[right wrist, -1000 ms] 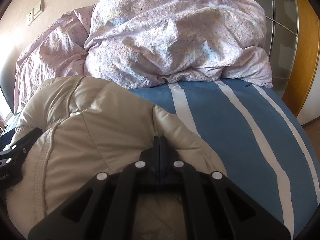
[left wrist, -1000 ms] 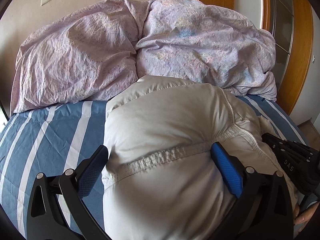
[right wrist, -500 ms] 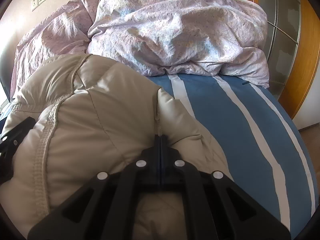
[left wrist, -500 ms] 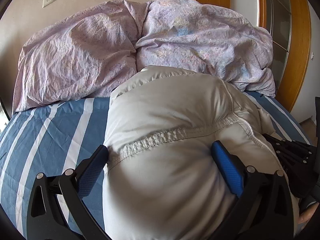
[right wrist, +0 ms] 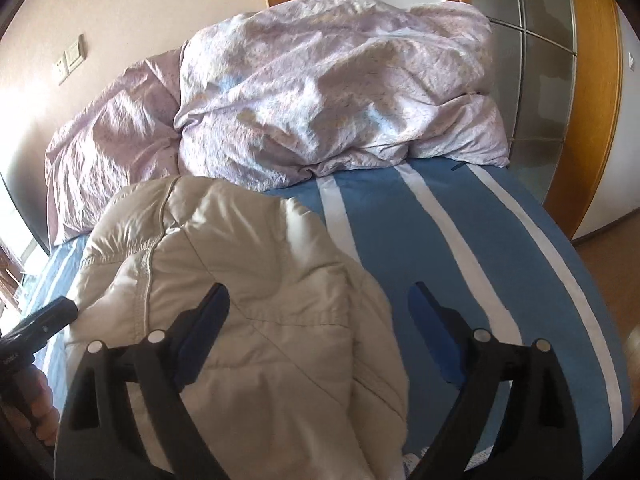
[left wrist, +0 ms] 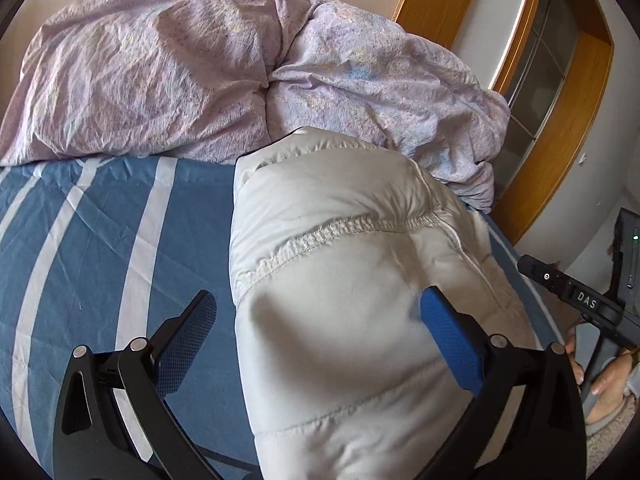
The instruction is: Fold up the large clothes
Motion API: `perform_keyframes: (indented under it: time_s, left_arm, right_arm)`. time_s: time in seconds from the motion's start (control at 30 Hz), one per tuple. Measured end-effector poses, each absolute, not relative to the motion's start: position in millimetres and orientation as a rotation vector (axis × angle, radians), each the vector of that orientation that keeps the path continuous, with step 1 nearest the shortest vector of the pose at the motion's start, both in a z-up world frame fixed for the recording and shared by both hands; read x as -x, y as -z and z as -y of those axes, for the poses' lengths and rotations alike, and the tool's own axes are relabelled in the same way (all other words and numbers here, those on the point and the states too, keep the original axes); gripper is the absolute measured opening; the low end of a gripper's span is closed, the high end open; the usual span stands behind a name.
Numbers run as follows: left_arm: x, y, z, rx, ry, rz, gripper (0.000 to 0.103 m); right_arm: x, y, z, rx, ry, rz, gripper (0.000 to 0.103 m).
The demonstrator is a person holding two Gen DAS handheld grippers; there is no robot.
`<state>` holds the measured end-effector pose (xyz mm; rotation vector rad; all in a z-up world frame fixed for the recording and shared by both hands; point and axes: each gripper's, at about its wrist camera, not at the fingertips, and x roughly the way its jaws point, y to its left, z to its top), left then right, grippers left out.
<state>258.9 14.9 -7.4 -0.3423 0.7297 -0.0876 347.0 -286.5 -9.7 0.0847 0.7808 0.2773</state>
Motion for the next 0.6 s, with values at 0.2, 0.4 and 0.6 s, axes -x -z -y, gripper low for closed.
perform_keyframes:
  time_s: [0.2,0.4,0.6]
  left_arm:
    - [-258,21,-54,0.553,0.21,-0.801,0.102]
    - [-265,34,-57,0.621,0.288,-0.853,0.102]
    - [-273,49,-50,0.675,0.359,-0.899,0.102]
  right_arm:
    - [-370,27,333,-0.353,-0.39,-1.002,0.097]
    - [-381,64,337,-0.513,-0.501,-1.179,0.098]
    - [-383,86,334,-0.614,-0.595,-1.276,0.101]
